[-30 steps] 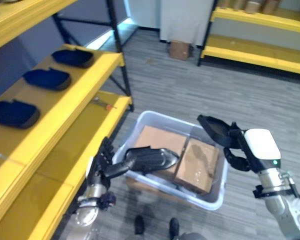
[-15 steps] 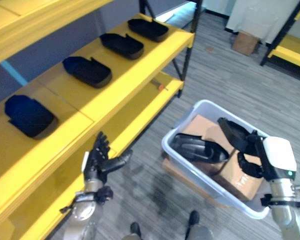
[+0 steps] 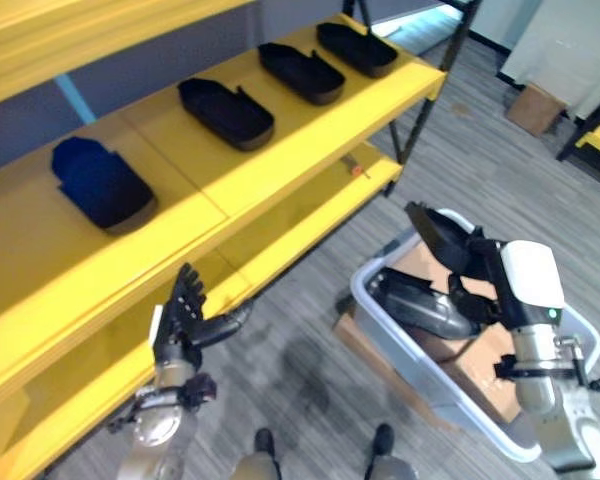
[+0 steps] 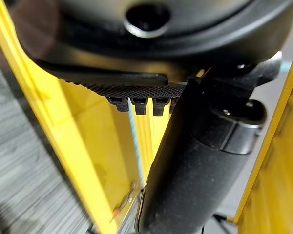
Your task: Move parts from the plastic box to the shelf.
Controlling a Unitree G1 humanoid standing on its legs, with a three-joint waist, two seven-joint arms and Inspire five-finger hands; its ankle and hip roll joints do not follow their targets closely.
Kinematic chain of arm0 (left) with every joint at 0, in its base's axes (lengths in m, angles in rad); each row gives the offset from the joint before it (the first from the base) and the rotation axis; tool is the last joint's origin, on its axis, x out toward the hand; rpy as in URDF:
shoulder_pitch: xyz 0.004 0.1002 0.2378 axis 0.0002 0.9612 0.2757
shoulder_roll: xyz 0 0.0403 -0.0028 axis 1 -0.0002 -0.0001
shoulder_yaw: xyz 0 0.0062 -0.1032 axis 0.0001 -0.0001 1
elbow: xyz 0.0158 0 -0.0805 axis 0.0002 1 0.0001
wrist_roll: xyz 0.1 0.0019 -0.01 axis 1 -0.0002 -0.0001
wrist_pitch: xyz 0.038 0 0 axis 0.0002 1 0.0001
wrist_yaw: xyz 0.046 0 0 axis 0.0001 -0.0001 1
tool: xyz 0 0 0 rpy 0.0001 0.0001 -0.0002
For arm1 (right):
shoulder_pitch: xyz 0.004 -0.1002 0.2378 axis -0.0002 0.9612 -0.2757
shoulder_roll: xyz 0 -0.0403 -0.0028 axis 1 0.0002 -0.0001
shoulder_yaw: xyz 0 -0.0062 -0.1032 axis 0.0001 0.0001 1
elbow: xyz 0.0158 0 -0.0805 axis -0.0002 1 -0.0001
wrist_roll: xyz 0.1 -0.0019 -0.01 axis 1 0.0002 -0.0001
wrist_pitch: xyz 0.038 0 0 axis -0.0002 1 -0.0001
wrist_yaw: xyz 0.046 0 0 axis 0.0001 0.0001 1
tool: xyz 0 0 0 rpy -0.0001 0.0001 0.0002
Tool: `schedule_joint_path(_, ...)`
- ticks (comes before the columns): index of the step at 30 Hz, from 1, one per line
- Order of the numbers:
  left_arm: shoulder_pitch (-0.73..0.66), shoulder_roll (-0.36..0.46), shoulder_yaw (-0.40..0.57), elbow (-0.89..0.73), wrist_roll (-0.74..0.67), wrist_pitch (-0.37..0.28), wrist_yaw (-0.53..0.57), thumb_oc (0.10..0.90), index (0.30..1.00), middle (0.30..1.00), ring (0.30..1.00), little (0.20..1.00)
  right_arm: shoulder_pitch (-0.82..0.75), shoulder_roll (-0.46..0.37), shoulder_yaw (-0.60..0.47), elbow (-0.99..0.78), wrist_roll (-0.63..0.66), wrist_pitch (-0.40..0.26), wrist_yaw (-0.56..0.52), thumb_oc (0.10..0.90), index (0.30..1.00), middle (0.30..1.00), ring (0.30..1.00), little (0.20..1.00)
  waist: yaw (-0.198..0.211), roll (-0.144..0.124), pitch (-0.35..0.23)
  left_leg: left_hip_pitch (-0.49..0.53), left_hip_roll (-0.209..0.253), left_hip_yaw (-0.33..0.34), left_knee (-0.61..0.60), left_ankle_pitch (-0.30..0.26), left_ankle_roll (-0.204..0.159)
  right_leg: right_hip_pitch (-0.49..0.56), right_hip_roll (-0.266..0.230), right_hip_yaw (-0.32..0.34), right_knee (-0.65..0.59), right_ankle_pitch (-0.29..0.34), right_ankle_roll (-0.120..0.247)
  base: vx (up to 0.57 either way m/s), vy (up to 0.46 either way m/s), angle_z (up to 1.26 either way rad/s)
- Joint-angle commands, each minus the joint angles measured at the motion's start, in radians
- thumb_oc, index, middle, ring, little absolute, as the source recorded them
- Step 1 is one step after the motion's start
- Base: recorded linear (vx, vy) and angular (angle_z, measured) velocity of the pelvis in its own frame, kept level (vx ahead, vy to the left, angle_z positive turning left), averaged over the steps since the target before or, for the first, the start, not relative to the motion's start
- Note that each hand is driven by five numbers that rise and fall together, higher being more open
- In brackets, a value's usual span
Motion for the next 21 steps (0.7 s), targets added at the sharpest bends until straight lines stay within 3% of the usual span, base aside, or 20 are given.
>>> schedule_joint_path(1, -0.05, 0.023, 0.042, -0.103, 0.043, -0.134, 0.019, 0.9, 1.0, 1.0, 1.0, 1.0, -0.113, -0.05, -0.004, -0.02, 0.008, -0.033, -0.06, 0.4, 0.3, 0.3, 0.3, 0.3, -0.014, 0.056, -0.081, 0.071, -0.064, -0.017, -0.214, 0.064, 0.06, -0.065, 0.071, 0.214, 0.066, -0.073, 0.137, 0.07, 0.096, 0.29)
schedule_joint_path(2, -0.05, 0.023, 0.042, -0.103, 0.043, -0.134, 0.019, 0.9, 1.0, 1.0, 1.0, 1.0, -0.113, -0.05, -0.004, -0.019, 0.008, -0.033, -0.06, 0.4, 0.3, 0.3, 0.3, 0.3, -0.013, 0.056, -0.082, 0.07, -0.064, -0.016, -0.214, 0.065, 0.06, -0.068, 0.071, 0.215, 0.067, -0.073, 0.137, 0.08, 0.107, 0.49)
schedule_joint_path(3, -0.058, 0.027, 0.033, -0.096, 0.038, -0.136, 0.012, 0.9, 1.0, 1.0, 1.0, 1.0, -0.11, -0.053, -0.01, -0.016, 0.007, -0.034, -0.06, 0.4, 0.3, 0.3, 0.3, 0.3, -0.035, 0.071, -0.086, 0.074, -0.073, -0.041, -0.227, 0.073, 0.062, -0.084, 0.117, 0.317, 0.074, -0.087, 0.126, 0.19, 0.209, 0.75)
schedule_joint_path(4, -0.082, 0.038, -0.006, -0.076, 0.03, -0.135, -0.018, 0.9, 1.0, 1.0, 1.0, 1.0, -0.085, -0.06, -0.035, -0.016, 0.013, -0.039, -0.071, 0.4, 0.3, 0.3, 0.3, 0.3, -0.078, 0.094, -0.083, 0.081, -0.089, -0.112, -0.242, 0.095, 0.067, -0.112, 0.263, 0.522, 0.127, -0.165, 0.106, 0.19, 0.203, 0.7)
schedule_joint_path(5, -0.083, 0.038, -0.008, -0.074, 0.03, -0.136, -0.018, 0.9, 1.0, 1.0, 1.0, 1.0, -0.083, -0.061, -0.037, -0.016, 0.014, -0.04, -0.072, 0.4, 0.3, 0.3, 0.3, 0.3, -0.077, 0.095, -0.083, 0.083, -0.088, -0.114, -0.244, 0.094, 0.066, -0.114, 0.266, 0.522, 0.136, -0.172, 0.104, 0.17, 0.174, 1.01)
schedule_joint_path(7, -0.09, 0.036, -0.029, -0.07, 0.033, -0.134, -0.033, 0.9, 1.0, 1.0, 1.0, 1.0, -0.068, -0.06, -0.047, -0.028, 0.021, -0.047, -0.073, 0.4, 0.3, 0.3, 0.3, 0.3, -0.086, 0.094, -0.078, 0.094, -0.096, -0.143, -0.255, 0.099, 0.07, -0.128, 0.336, 0.551, 0.147, -0.216, 0.081, 0.07, 0.036, 1.03)
schedule_joint_path(9, -0.091, 0.036, -0.039, -0.069, 0.04, -0.135, -0.031, 0.9, 1.0, 1.0, 1.0, 1.0, -0.053, -0.056, -0.047, -0.04, 0.027, -0.06, -0.077, 0.4, 0.3, 0.3, 0.3, 0.3, -0.088, 0.082, -0.076, 0.101, -0.105, -0.153, -0.261, 0.101, 0.074, -0.133, 0.384, 0.541, 0.127, -0.219, 0.066, 0.07, -0.028, 0.51)
schedule_joint_path(10, -0.091, 0.03, -0.047, -0.065, 0.049, -0.13, -0.028, 0.9, 1.0, 1.0, 1.0, 1.0, -0.035, -0.052, -0.046, -0.047, 0.036, -0.079, -0.078, 0.4, 0.3, 0.3, 0.3, 0.3, -0.096, 0.064, -0.084, 0.111, -0.127, -0.17, -0.265, 0.1, 0.079, -0.141, 0.456, 0.553, 0.1, -0.211, 0.048, 0.1, -0.041, 0.27)
schedule_joint_path(11, -0.09, 0.026, -0.051, -0.067, 0.05, -0.129, -0.028, 0.9, 1.0, 1.0, 1.0, 1.0, -0.026, -0.056, -0.051, -0.049, 0.04, -0.084, -0.077, 0.4, 0.3, 0.3, 0.3, 0.3, -0.103, 0.063, -0.091, 0.115, -0.137, -0.184, -0.265, 0.098, 0.079, -0.139, 0.479, 0.563, 0.091, -0.207, 0.041, 0.15, -0.018, 0.1)
schedule_joint_path(12, -0.101, 0.012, -0.069, -0.066, 0.042, -0.133, -0.03, 0.9, 1.0, 1.0, 1.0, 1.0, -0.008, -0.07, -0.062, -0.059, 0.052, -0.1, -0.085, 0.4, 0.3, 0.3, 0.3, 0.3, -0.119, 0.069, -0.093, 0.123, -0.167, -0.238, -0.248, 0.093, 0.075, -0.123, 0.51, 0.635, 0.066, -0.194, 0.024, 0.11, 0.009, 0.41)
schedule_joint_path(13, -0.1, 0.007, -0.074, -0.068, 0.044, -0.137, -0.033, 0.9, 1.0, 1.0, 1.0, 1.0, -0.003, -0.074, -0.068, -0.06, 0.056, -0.1, -0.087, 0.4, 0.3, 0.3, 0.3, 0.3, -0.125, 0.076, -0.096, 0.122, -0.172, -0.25, -0.247, 0.094, 0.069, -0.109, 0.508, 0.648, 0.044, -0.189, 0.021, 0.1, -0.016, 0.86)
schedule_joint_path(15, -0.103, -0.014, -0.082, -0.078, 0.029, -0.139, -0.032, 0.9, 1.0, 1.0, 1.0, 1.0, 0.021, -0.091, -0.1, -0.084, 0.057, -0.1, -0.097, 0.4, 0.3, 0.3, 0.3, 0.3, -0.134, 0.104, -0.117, 0.131, -0.168, -0.265, -0.24, 0.086, 0.055, -0.08, 0.485, 0.61, 0.038, -0.207, 0.016, 0.12, -0.106, 1.69)
schedule_joint_path(16, -0.103, -0.017, -0.084, -0.077, 0.028, -0.137, -0.034, 0.9, 1.0, 1.0, 1.0, 1.0, 0.027, -0.095, -0.106, -0.085, 0.059, -0.101, -0.097, 0.4, 0.3, 0.3, 0.3, 0.3, -0.134, 0.105, -0.117, 0.132, -0.169, -0.269, -0.226, 0.078, 0.053, -0.076, 0.481, 0.602, 0.042, -0.215, 0.011, 0.13, -0.143, 1.22)
schedule_joint_path(18, -0.114, -0.026, -0.089, -0.078, 0.014, -0.136, -0.042, 0.9, 1.0, 1.0, 1.0, 1.0, 0.029, -0.117, -0.118, -0.092, 0.066, -0.104, -0.097, 0.4, 0.3, 0.3, 0.3, 0.3, -0.136, 0.104, -0.097, 0.113, -0.194, -0.266, -0.09, 0.025, 0.031, -0.066, 0.458, 0.564, 0.053, -0.231, -0.003, 0.03, -0.081, 0.59)
schedule_joint_path(21, -0.114, -0.034, -0.087, -0.084, -0.014, -0.137, -0.053, 0.9, 1.0, 1.0, 1.0, 1.0, 0.034, -0.13, -0.139, -0.087, 0.064, -0.102, -0.104, 0.4, 0.3, 0.3, 0.3, 0.3, -0.14, 0.093, -0.069, 0.064, -0.146, -0.152, 0.025, 0.014, 0.005, -0.043, 0.418, 0.514, 0.043, -0.231, -0.006, -0.04, -0.041, 0.65)
